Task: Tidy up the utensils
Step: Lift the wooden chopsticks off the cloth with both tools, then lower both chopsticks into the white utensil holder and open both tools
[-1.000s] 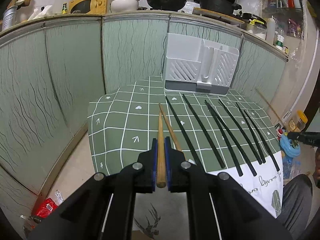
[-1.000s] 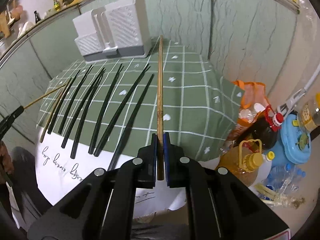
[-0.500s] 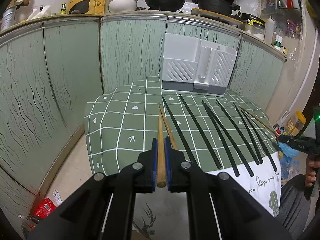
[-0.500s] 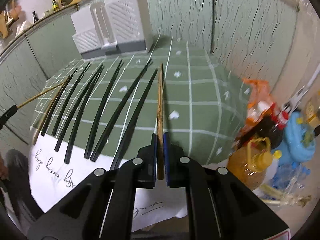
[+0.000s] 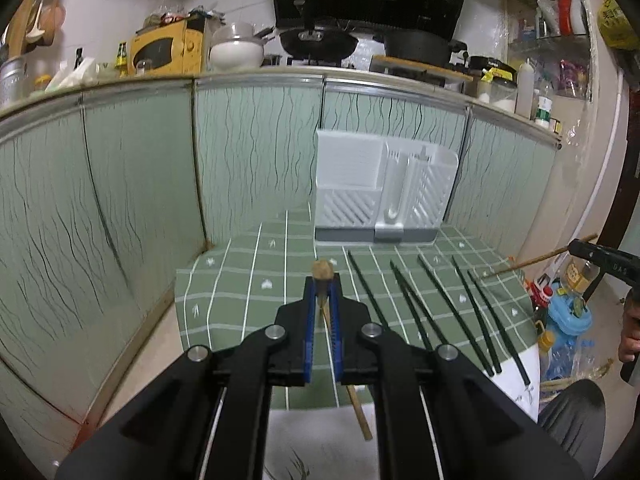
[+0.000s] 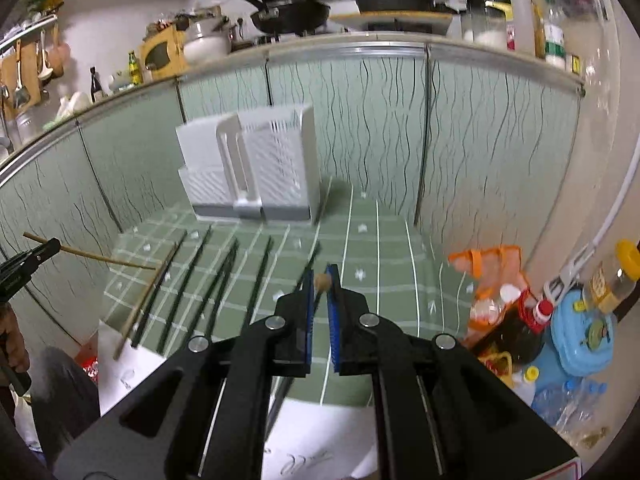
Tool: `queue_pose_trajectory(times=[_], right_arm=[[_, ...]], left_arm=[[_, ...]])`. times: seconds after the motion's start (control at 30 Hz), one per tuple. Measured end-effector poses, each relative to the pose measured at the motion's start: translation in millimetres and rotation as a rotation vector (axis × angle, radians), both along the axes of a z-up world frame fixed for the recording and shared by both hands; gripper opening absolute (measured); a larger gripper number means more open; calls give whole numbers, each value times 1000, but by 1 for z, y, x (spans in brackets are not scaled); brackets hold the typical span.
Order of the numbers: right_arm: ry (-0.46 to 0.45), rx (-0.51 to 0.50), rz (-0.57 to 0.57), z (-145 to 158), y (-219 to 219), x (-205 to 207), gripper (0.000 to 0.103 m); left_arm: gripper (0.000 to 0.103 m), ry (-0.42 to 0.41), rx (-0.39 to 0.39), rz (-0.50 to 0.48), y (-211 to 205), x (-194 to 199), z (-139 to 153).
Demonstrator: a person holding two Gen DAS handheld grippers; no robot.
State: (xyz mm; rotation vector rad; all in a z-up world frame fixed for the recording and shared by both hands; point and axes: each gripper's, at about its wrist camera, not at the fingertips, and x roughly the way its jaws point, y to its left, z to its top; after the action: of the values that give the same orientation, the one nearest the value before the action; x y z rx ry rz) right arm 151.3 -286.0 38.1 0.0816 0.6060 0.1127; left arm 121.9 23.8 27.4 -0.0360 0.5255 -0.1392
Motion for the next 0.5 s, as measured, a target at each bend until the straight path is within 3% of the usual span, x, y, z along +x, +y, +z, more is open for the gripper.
queue_pose_trajectory(times=[0.3, 0.5], right_arm=[[-63, 10, -12, 37, -6, 21, 6], [-96, 11, 18, 64, -1, 34, 6]], left_arm=[[6, -69, 14, -16, 0, 22, 44], [6, -68, 30, -77, -14, 44, 73]])
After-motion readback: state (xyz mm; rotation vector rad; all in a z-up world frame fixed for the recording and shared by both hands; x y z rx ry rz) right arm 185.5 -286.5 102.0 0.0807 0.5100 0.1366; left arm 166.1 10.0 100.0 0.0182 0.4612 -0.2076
